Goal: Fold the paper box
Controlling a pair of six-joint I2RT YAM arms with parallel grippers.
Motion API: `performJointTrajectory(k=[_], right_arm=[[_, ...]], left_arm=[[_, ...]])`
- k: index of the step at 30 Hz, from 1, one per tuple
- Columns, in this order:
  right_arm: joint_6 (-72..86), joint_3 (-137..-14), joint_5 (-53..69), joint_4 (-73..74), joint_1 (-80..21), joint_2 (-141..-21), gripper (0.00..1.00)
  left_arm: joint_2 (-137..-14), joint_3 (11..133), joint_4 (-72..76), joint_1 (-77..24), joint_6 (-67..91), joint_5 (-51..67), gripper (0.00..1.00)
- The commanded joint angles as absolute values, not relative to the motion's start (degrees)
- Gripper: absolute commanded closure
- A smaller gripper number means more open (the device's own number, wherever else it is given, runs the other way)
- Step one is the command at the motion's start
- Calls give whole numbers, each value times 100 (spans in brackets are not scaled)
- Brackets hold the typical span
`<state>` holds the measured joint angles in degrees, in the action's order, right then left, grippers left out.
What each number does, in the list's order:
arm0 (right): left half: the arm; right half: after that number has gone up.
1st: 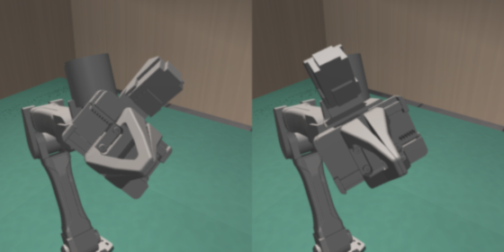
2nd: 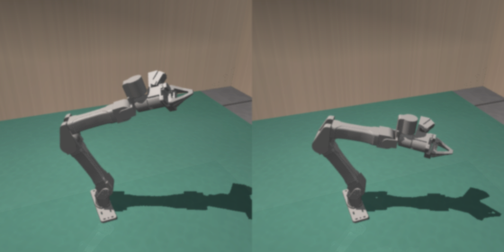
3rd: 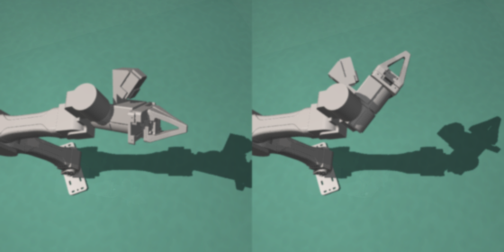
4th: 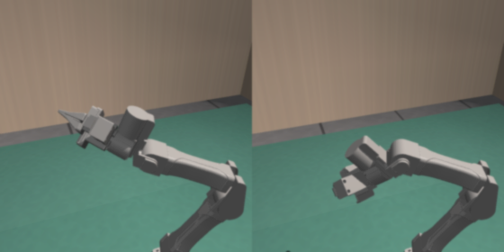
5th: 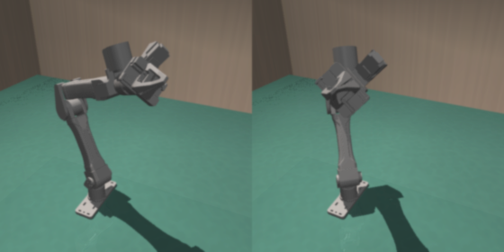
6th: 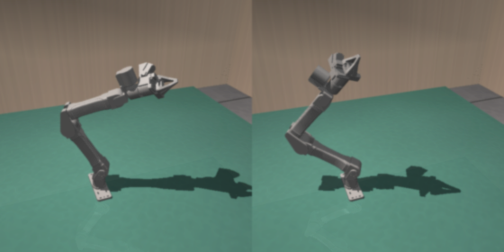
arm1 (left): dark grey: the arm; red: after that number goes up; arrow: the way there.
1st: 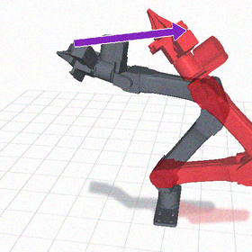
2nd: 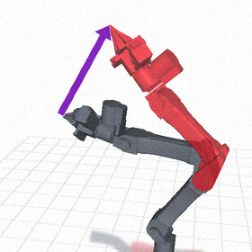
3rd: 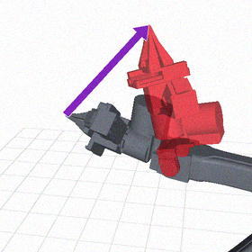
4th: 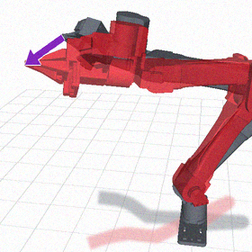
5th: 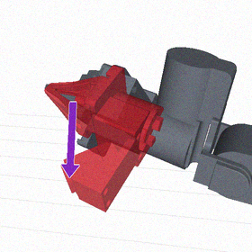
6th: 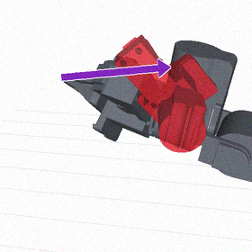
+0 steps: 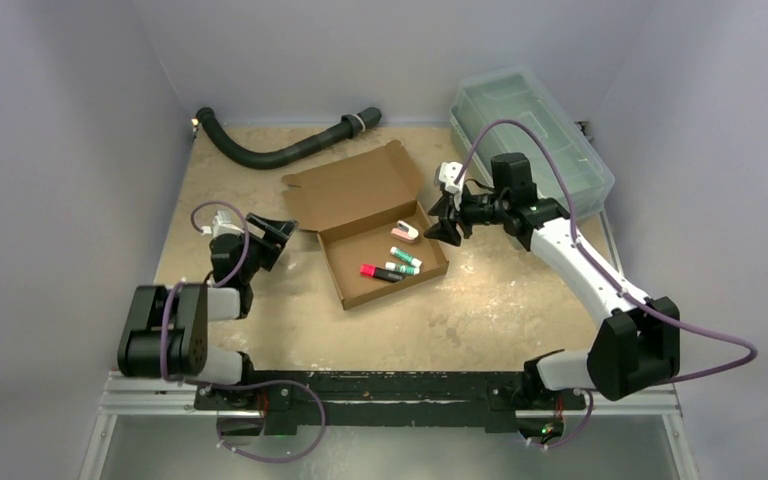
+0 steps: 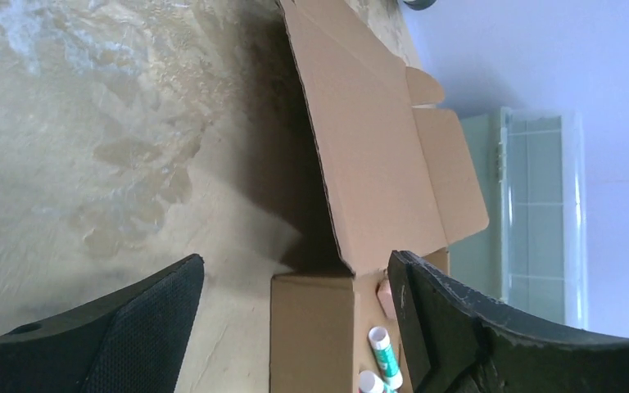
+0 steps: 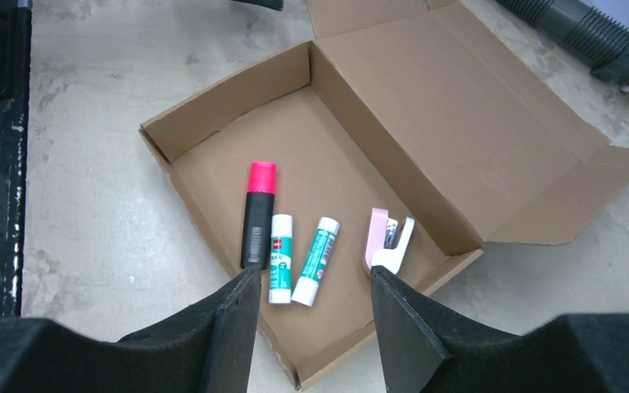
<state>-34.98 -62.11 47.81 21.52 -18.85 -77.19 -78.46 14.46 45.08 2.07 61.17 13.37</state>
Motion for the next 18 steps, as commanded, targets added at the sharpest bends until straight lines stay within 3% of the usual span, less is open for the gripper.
performJointTrajectory(k=[1,6,18], right_arm=[[-3637,-6187,5022,2214,-1898,-7768,46],[-3706,-6179,5071,2260,-1896,-7819,46],[-3770,-6195,5045,2319,-1894,-7941,46]], left_arm=[[-8819,1900,6485,484,6665,2286,18],[-9771,2312,7243,624,6905,2594,24],[-11328,3170,7610,693,7136,3070,64]])
